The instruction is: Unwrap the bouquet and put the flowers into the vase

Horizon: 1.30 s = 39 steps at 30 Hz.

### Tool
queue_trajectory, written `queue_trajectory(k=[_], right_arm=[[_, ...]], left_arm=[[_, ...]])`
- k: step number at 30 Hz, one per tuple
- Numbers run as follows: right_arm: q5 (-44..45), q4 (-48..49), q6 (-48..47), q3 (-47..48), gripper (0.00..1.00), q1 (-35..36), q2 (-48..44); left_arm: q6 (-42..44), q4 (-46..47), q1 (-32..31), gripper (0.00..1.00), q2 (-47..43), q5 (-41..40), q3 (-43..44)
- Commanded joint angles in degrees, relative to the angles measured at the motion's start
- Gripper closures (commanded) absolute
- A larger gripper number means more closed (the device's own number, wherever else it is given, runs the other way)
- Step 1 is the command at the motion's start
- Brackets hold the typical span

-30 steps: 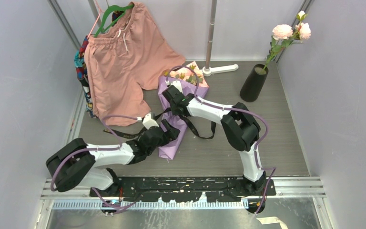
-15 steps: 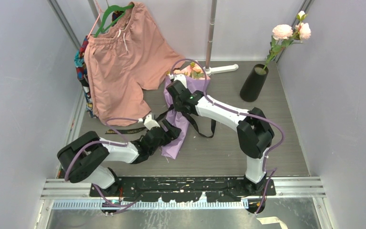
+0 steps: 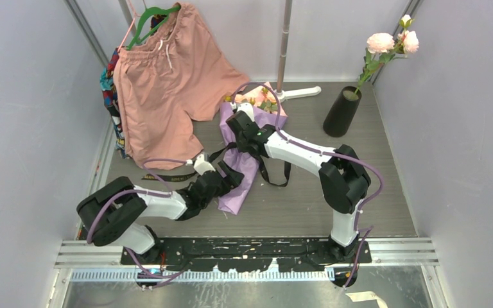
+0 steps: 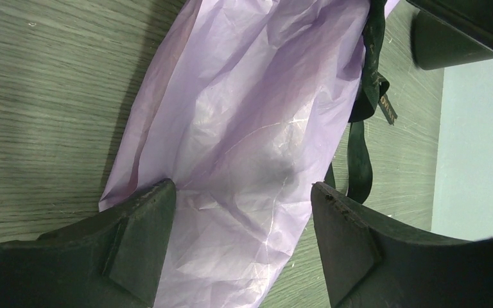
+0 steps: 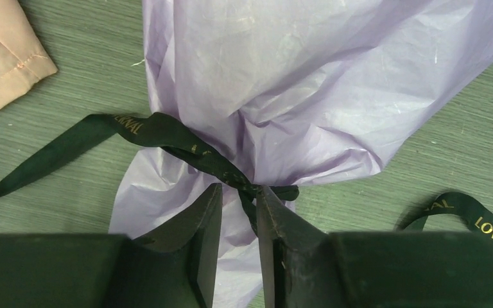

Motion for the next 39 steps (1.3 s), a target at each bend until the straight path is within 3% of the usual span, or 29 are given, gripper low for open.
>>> queue_trajectory(k=[1, 7, 20, 24, 29, 39], right_arm=[[2.36, 2.41, -0.2, 0.33, 0.67, -0.18, -0.85], [1.55, 3.01, -0.1, 0.34, 0.73, -0.27, 0.3], [0.71, 4.08, 0.14, 0.29, 0.69, -1.29, 3.11], [0.05, 4.32, -0.02, 0.23, 0.75, -1.8, 3.46], [-0.32, 4.21, 0.3, -0.16, 0.99, -2.13, 3.34], [-0.26, 2.69, -0.24, -1.24, 0.99, -1.87, -5.41]], left_arm=[[0.51, -2.84, 0.25, 0.22, -2.09, -0.17, -0.57], [0.72, -4.85, 0.27, 0.22, -4.57, -0.54, -0.82], [1.22, -7.06, 0.27, 0.22, -7.75, -0.9, -1.1], [1.19, -6.94, 0.27, 0.22, -7.6, -0.9, -1.06], [1.31, -7.1, 0.26, 0.22, -7.74, -1.06, -1.15], [0.79, -7.73, 0.27, 0.22, -5.58, -1.21, 0.31]])
